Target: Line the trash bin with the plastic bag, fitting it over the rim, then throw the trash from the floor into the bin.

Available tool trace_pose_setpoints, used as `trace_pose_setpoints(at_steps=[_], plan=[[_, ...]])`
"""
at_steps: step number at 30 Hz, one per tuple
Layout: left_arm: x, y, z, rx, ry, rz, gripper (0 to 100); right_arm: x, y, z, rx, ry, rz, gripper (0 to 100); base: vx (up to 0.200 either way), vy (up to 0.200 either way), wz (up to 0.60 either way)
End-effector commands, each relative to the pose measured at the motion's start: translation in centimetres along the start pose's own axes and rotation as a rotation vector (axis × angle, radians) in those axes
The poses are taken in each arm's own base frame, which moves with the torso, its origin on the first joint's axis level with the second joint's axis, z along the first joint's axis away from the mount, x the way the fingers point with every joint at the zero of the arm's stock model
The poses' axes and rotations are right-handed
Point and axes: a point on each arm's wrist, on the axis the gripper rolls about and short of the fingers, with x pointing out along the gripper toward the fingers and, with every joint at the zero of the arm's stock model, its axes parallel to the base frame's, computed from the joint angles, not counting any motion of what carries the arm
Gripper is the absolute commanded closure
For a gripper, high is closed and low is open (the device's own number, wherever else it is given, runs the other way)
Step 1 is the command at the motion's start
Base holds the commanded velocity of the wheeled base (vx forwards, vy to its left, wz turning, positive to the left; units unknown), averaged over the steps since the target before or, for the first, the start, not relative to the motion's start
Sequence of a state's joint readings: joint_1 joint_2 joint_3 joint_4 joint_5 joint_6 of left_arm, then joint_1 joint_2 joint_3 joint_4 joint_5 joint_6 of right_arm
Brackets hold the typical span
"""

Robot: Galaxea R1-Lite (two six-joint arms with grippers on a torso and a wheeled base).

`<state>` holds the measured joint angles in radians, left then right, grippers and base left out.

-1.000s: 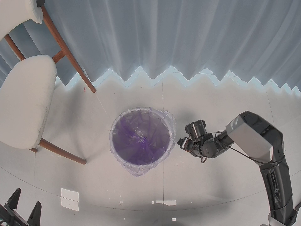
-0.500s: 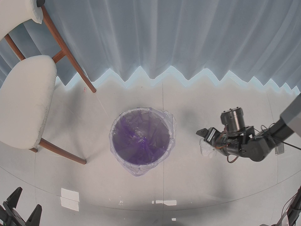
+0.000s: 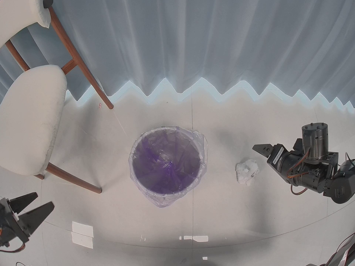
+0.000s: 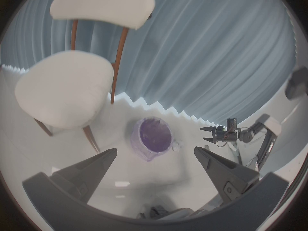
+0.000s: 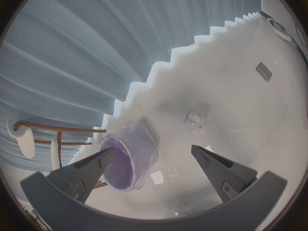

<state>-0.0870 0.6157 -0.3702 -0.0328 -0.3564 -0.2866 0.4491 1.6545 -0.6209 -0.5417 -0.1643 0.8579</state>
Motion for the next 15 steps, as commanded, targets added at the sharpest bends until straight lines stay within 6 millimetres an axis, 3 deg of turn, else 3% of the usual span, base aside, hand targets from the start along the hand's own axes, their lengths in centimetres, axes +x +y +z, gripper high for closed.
trace_pose_setpoints(at_steps=[1,3,5,6,8,12,15], plan=[[19.4,0.2,1.2,-0.515,0.585,0.131,0,-4.2,-1.5,-0.2,0.023,-0.078,0.059,0,0.0,0.0,0.0],[20.6,0.1,1.0,-0.553,0.6,0.152,0,-4.3,-1.5,-0.2,0.023,-0.08,0.059,0,0.0,0.0,0.0],[23.1,0.2,0.3,-0.571,0.638,0.18,0,-4.4,-1.4,-0.1,0.022,-0.084,0.063,0,0.0,0.0,0.0],[23.2,0.2,0.3,-0.571,0.64,0.179,0,-4.4,-1.4,-0.1,0.022,-0.084,0.063,0,0.0,0.0,0.0],[25.6,0.5,-0.3,-0.573,0.662,0.204,0,-4.4,-1.4,-0.1,0.022,-0.086,0.059,0,0.0,0.0,0.0],[29.2,1.6,-2.1,-0.541,0.666,0.33,0,-4.4,-1.4,-0.1,0.022,-0.089,0.06,0,0.0,0.0,0.0],[30.8,1.9,-3.5,-0.513,0.681,0.38,0,-4.4,-1.4,-0.2,0.02,-0.084,0.056,0,0.0,0.0,0.0]])
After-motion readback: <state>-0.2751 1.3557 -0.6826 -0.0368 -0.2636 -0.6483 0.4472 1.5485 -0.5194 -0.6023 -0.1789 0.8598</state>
